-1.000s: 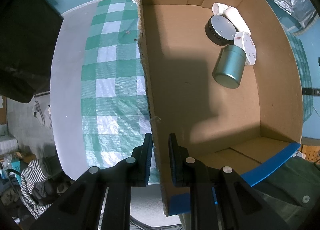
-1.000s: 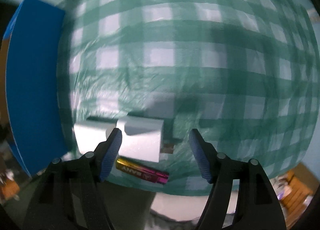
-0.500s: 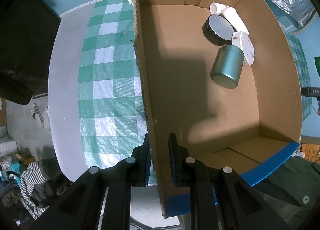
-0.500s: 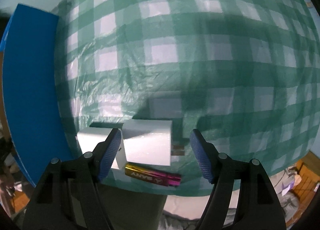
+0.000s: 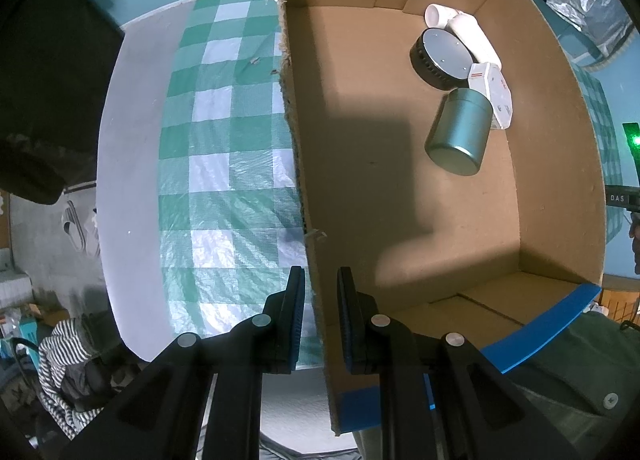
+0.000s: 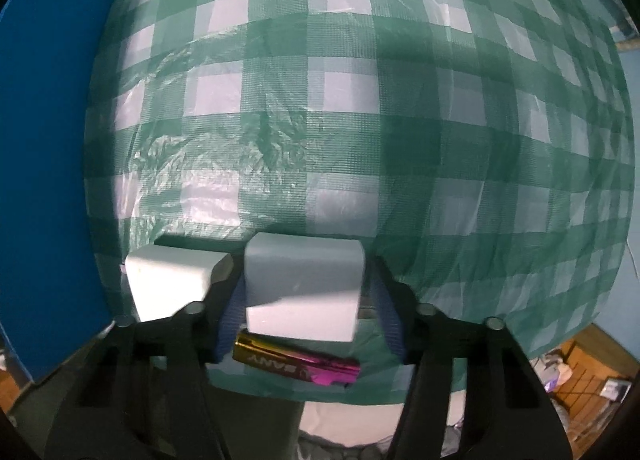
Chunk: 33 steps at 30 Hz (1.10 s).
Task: Organize rigid objects
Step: 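Lift the white charger with the right gripper and carry it over the box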
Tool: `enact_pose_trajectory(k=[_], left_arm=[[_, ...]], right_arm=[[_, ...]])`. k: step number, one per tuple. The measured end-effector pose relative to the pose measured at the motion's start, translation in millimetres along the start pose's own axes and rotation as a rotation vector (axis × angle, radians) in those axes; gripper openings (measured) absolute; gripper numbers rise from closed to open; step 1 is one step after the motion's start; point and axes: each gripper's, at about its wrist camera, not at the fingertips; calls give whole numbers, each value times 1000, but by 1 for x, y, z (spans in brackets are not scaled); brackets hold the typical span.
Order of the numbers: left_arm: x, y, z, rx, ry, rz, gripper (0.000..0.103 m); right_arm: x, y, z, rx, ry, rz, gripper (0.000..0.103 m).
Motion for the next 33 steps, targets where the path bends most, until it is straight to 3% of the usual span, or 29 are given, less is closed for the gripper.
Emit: enact_pose_trajectory(k=[21,26,28,33], left_arm=[[-1,1,1,4,0,3,16],[0,0,0,3,2,2,16],[0,0,0,4,1,3,16],[0,-1,1,4,3,4,16]], right_arm=[[6,-22,-47,-6,-165,9,49],[3,-36,-64,-10,-215,19,49],[5,-69,-63,-12,-235,24,49],[0,-87,-84,-18,-294,35,49]])
Point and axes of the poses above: each gripper's, at about its wrist camera, not at the fingertips, and y roughly the way its jaws point, z to its right, x to its underside, and after that the axes turned 9 degrees about -x, right-handed
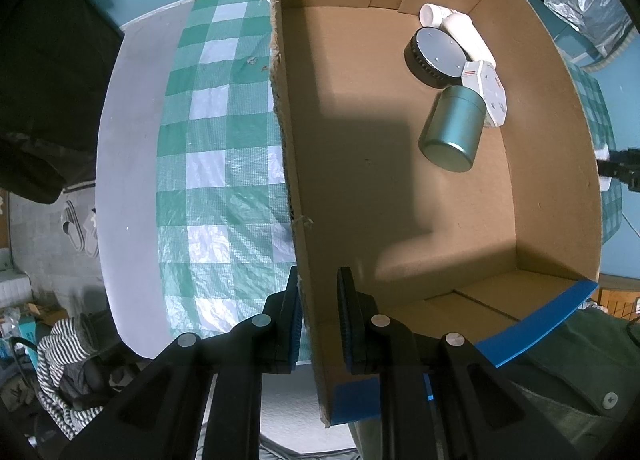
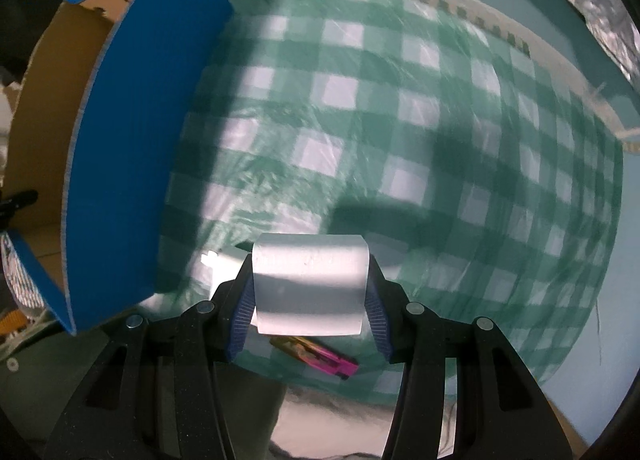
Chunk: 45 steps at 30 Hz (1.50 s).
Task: Organize rigid objects
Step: 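Lift the white charger with the right gripper and carry it over the box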
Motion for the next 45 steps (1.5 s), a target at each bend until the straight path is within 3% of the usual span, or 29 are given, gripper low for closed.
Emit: enact_pose_trajectory(k=[6,25,45], left_arm=[[2,-1,3,-4,3,3,16],[4,-7,2,3,-7,19,16],[5,-6,-1,3,-53,18,16]], right_arm=[[-21,-20,-19,-9,-85,16,49],[-56,-23,-86,-28,-357,27,50],[-83,0,-169,-36,-616,-27,50]])
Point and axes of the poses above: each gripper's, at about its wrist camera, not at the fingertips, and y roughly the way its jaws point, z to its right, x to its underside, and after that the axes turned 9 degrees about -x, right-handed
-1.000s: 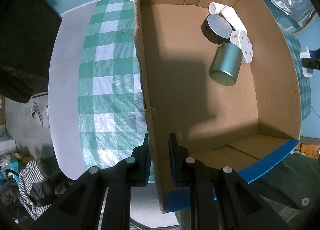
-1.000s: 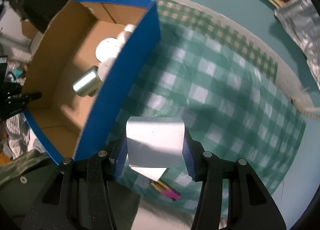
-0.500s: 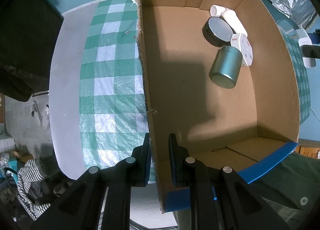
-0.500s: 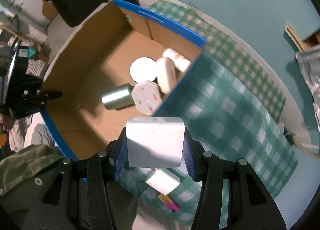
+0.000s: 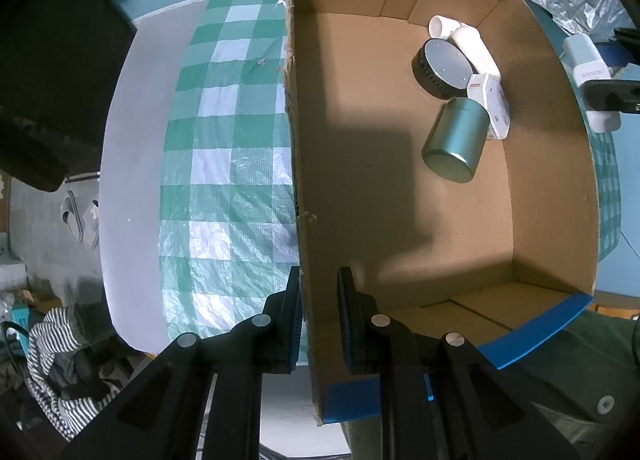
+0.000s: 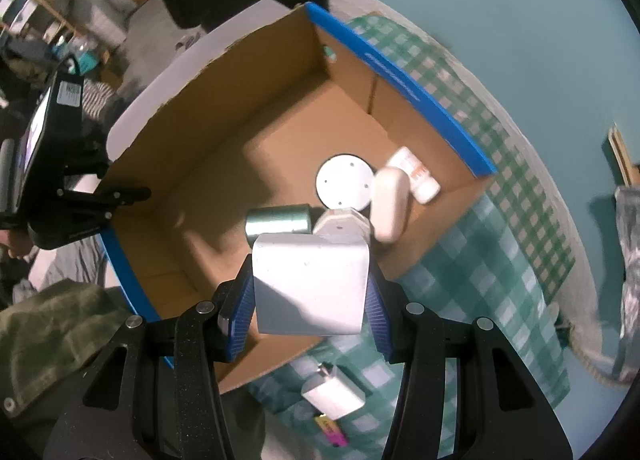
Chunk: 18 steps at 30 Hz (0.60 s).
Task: Organize rigid objects
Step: 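Lift the white charger with the right gripper and carry it over the box, then lower the charger into the box and open the right gripper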
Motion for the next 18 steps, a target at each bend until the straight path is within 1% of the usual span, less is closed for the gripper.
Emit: enact_pose_trajectory(k=[8,18], left_arm=[[-2,0,1,-3,-2,1,16],[0,-1,0,-6,-5,3,16]], right_arm=[[-7,29,-13,5,-86,-74,50],[4,62,-23,26,-178,-166,50]])
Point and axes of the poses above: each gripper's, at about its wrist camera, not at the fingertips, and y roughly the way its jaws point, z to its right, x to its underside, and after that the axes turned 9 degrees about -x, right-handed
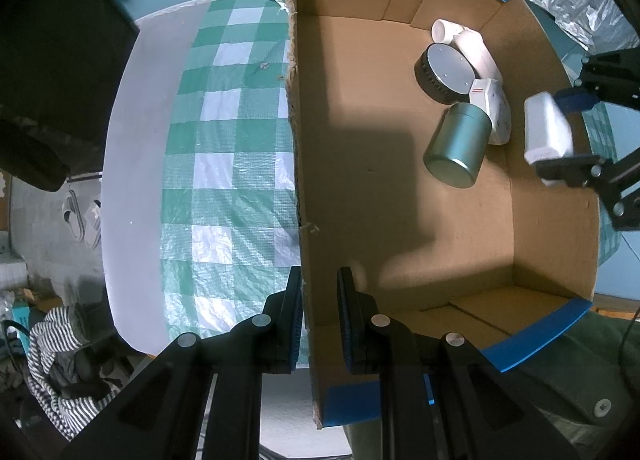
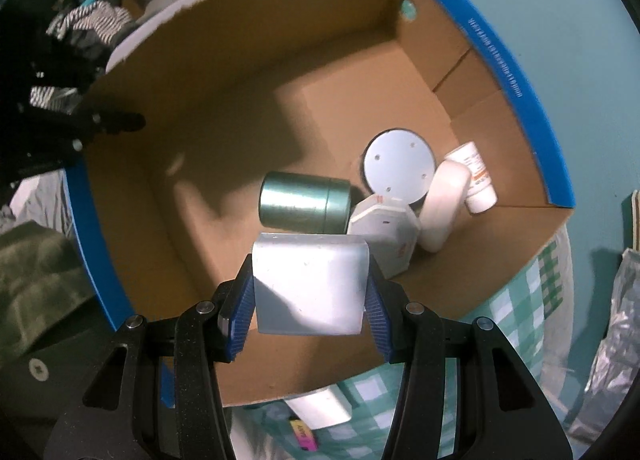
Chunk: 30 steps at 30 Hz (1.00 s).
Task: Organize rigid objects
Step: 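Lower the charger into the box and open the right gripper, then move the right gripper back to the second white charger and grasp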
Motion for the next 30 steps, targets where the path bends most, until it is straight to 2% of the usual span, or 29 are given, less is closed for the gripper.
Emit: enact_pose_trajectory(k=[10,18,22,30], left_arm=[[0,-1,2,-5,10,-5,16],[-2,-2,5,-10,31,-4,16],[-3,-3,5,-13,44,-4,16],[-5,-2,6,-6,49,-6,16]], right_arm=[[7,14,3,19,21,-40,50],[12,-2,11,30,86,17,50],[15,-19,13,33,121,56,62],[34,-40,22,20,225,115,63]])
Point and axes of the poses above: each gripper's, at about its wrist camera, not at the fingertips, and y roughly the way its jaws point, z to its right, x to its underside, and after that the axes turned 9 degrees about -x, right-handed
